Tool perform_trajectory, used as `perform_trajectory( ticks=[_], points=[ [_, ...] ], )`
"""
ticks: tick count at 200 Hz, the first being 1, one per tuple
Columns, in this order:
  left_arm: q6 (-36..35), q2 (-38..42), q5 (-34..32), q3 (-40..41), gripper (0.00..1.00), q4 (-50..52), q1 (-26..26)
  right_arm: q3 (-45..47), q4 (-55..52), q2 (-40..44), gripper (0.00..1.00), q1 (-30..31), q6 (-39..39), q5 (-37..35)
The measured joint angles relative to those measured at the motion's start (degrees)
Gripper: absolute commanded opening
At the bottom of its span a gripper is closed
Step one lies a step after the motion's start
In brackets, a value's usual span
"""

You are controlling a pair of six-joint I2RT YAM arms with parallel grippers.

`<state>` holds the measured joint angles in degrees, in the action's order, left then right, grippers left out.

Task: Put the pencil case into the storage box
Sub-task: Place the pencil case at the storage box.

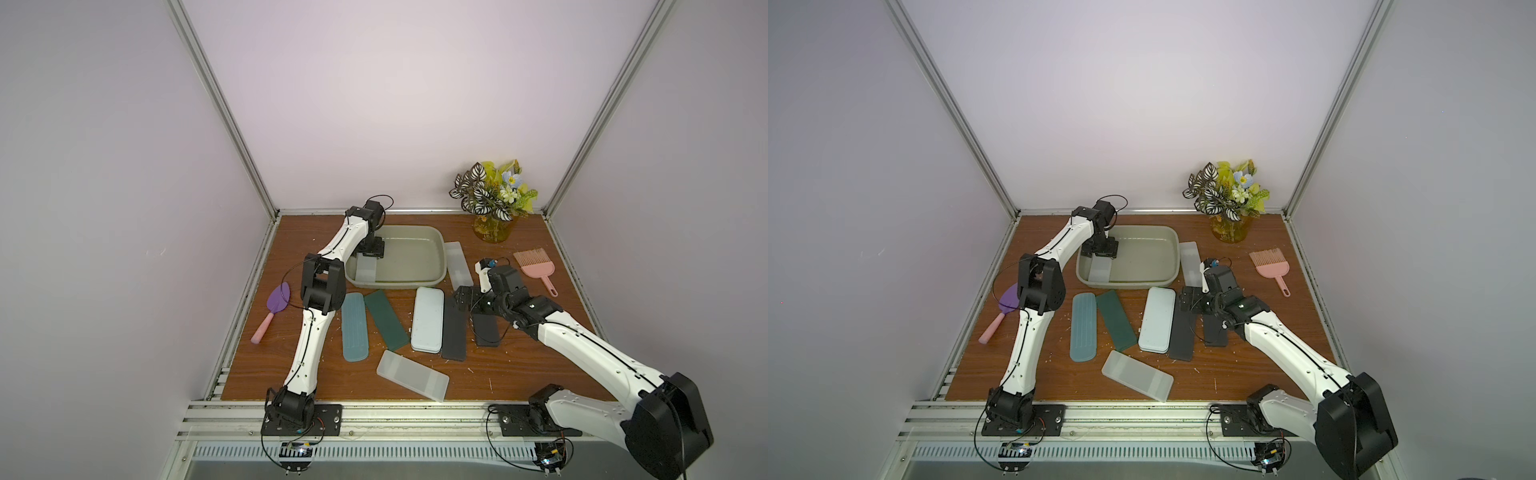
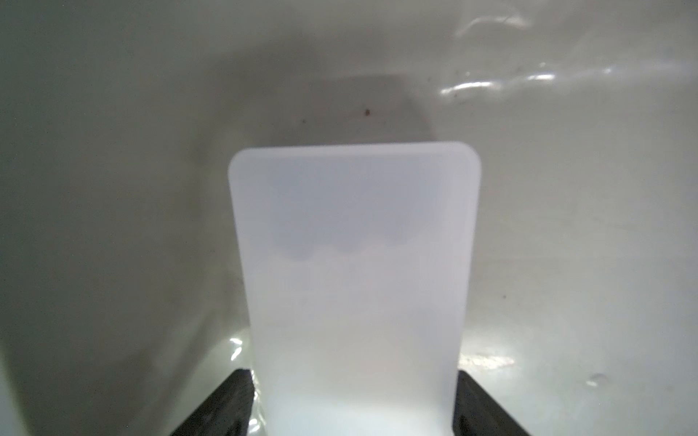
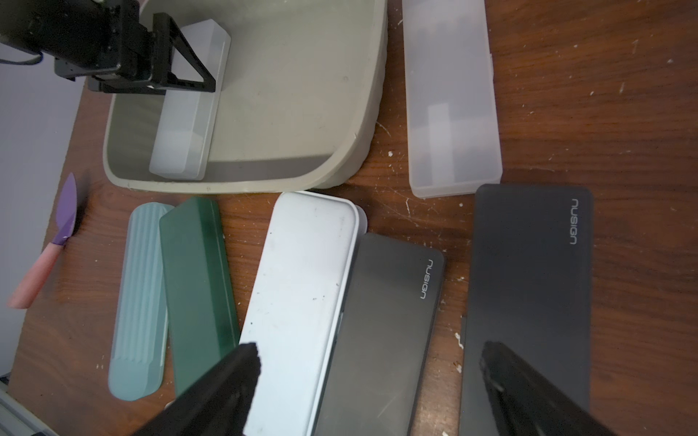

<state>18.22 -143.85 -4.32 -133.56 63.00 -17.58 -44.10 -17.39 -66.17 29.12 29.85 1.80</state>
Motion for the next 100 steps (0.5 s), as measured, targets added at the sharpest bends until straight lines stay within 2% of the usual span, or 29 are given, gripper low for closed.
perform_trajectory(
  ticks=[61, 100],
  points=[
    [0.2, 1.9, -0.1, -2.9, 0.88, 0.5, 0.0, -2.6, -1.8, -1.2, 0.99, -0.7, -0.5, -0.5],
    [0.4, 11.9, -0.3, -4.0, 0.9, 0.2, -0.2, -6.8, -3.2, -3.8, 0.99, -2.7, -1.2, -1.6]
  ],
)
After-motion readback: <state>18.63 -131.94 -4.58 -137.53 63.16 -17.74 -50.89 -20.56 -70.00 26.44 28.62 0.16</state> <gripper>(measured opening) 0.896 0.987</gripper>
